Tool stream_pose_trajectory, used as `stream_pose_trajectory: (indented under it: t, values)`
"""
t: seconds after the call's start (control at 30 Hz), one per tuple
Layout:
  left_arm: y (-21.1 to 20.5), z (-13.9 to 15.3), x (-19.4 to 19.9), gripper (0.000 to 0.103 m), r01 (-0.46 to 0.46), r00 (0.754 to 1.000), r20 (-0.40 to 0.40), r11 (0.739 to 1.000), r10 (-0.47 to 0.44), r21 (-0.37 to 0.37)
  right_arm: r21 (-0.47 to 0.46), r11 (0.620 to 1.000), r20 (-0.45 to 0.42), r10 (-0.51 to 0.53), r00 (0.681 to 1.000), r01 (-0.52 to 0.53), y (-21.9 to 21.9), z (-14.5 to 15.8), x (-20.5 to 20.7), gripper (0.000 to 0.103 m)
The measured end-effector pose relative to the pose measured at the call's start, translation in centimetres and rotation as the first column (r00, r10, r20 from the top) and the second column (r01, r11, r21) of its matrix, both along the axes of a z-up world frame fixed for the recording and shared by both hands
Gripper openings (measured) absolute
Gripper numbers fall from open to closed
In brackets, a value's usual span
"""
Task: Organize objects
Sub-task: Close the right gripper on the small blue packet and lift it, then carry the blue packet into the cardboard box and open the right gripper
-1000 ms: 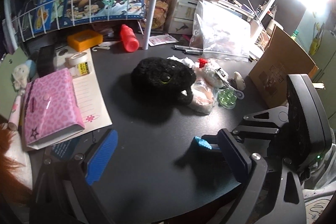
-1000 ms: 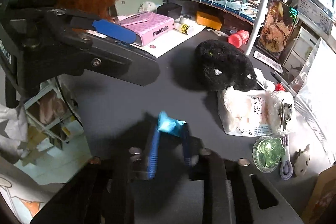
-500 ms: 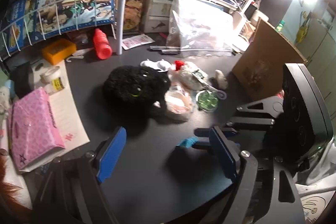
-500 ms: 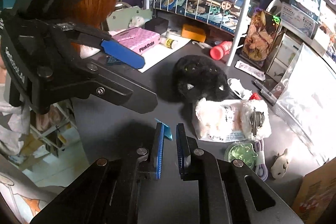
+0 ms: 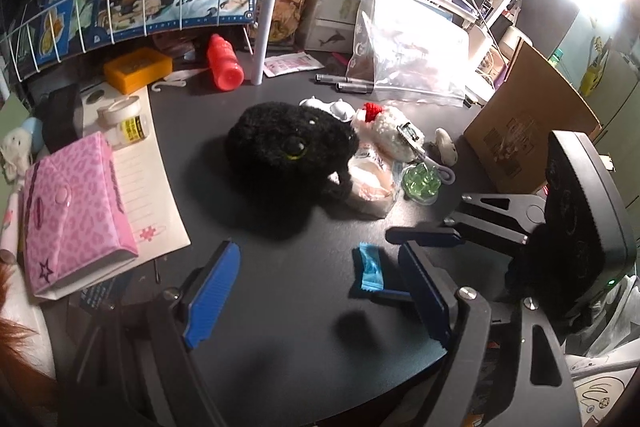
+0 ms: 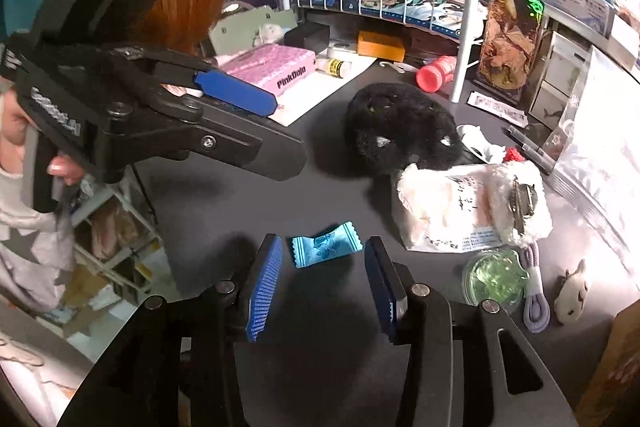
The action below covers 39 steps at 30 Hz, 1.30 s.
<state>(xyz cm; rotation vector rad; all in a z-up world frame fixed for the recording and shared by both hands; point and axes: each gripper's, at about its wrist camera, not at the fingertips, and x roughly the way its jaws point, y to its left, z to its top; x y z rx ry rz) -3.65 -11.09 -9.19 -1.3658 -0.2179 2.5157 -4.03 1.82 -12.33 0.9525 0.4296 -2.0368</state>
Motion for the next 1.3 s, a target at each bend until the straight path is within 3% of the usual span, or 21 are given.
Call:
stream_pose_trajectory:
  t: [0.13, 0.33, 0.57, 1.0, 1.3]
  values:
    - [-0.3, -0.1, 0.2, 0.08, -0.006, 1.0, 0.003, 1.0, 0.006, 0.002, 0.036, 0.999, -0.014, 0.001, 1.0, -0.001, -0.7, -0.8, -0.3, 0.039]
    - [-0.5, -0.2, 0.1, 0.08, -0.006, 1.0, 0.006, 1.0, 0.006, 0.007, 0.049, 0.999, -0.043, 0.018, 0.999, -0.015, -0.7, -0.8, 0.1, 0.019]
    - [0.9, -0.2, -0.4, 0.079, 0.06, 0.998, 0.024, 0.997, -0.061, 0.049, 0.046, 0.999, -0.05, 0.023, 0.998, -0.021, -0.3, -0.4, 0.3, 0.018]
    - [4.3, 2.9, -2.8, 0.04, 0.229, 0.972, 0.004, 0.956, -0.234, 0.182, 0.024, 1.0, -0.221, 0.016, 0.975, -0.01, 0.8, 4.6, 1.4, 0.018]
    - [7.2, 7.6, -3.8, 0.022, 0.339, 0.941, -0.078, 0.92, -0.33, 0.195, 0.014, 0.998, -0.31, -0.05, 0.949, 0.057, 3.4, 8.1, 1.2, 0.018]
